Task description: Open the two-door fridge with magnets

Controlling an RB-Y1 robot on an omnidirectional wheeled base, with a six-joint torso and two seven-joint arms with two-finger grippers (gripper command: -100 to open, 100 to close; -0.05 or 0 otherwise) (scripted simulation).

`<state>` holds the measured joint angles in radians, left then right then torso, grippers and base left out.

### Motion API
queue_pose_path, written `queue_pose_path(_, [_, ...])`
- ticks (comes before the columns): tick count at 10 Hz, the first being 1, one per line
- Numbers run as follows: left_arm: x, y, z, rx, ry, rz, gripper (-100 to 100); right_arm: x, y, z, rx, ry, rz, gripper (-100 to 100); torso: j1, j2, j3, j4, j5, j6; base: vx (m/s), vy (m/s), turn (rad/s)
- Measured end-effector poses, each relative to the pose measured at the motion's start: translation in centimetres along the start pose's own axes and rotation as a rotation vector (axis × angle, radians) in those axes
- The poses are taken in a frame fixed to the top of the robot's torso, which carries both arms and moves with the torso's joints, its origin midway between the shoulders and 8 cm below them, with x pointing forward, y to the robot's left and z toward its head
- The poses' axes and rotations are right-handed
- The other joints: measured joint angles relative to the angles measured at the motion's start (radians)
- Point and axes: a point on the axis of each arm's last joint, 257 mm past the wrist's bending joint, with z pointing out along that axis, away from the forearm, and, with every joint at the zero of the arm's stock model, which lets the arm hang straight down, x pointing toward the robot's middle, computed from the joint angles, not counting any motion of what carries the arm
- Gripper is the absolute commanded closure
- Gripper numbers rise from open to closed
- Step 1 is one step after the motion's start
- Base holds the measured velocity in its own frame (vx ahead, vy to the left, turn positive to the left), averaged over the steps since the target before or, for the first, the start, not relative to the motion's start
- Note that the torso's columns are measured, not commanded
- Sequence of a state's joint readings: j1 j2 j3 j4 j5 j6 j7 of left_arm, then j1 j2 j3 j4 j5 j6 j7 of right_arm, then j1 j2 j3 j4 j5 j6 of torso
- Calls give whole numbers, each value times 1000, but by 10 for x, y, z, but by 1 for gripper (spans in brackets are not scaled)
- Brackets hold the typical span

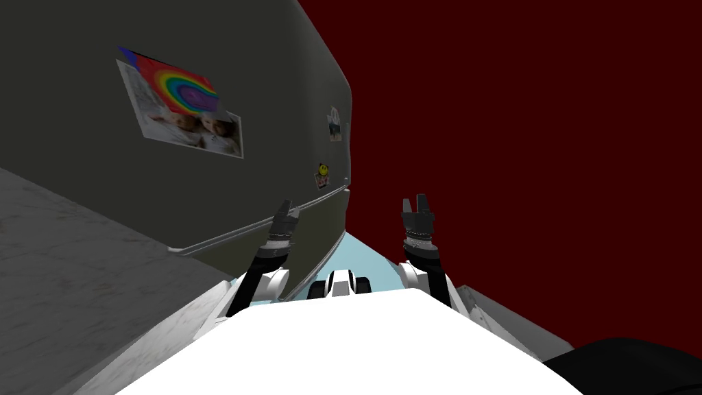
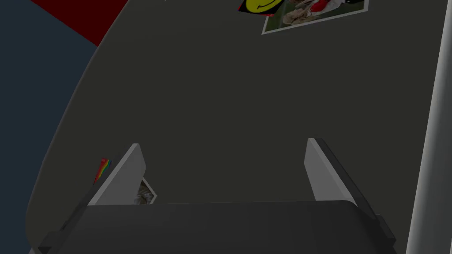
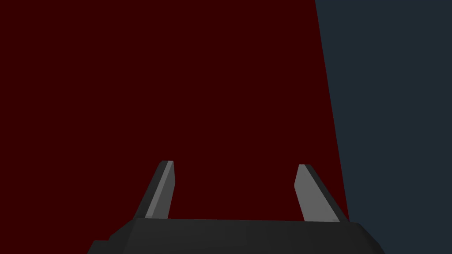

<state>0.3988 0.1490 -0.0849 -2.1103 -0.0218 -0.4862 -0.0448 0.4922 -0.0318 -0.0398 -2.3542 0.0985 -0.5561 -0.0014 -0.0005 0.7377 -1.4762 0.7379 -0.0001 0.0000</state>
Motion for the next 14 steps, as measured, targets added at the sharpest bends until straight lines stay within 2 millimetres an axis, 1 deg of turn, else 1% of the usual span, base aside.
queue_pose_path(3, [16,23,10,-18,36,12,-100,0,0,0,0,0,0,0,0,0,0,0,0,0,68,-68,14])
queue_pose_path(6, [28,47,13,-45,61,22,-100,0,0,0,0,0,0,0,0,1,1,0,0,0,43,-53,12])
queue_pose_path(10, [42,69,21,-69,88,34,-100,0,0,0,0,0,0,0,0,1,0,0,0,0,50,-52,13])
queue_pose_path(11, [48,74,26,-69,100,40,-100,0,0,0,0,0,0,0,-1,0,0,0,0,0,41,-59,7])
queue_pose_path(12, [50,83,27,-81,107,45,-100,0,0,0,0,0,0,0,0,1,0,0,0,0,58,-57,11])
queue_pose_path(14, [62,95,33,-92,131,57,-100,0,0,0,0,0,0,0,0,-1,-1,0,0,0,64,-76,14])
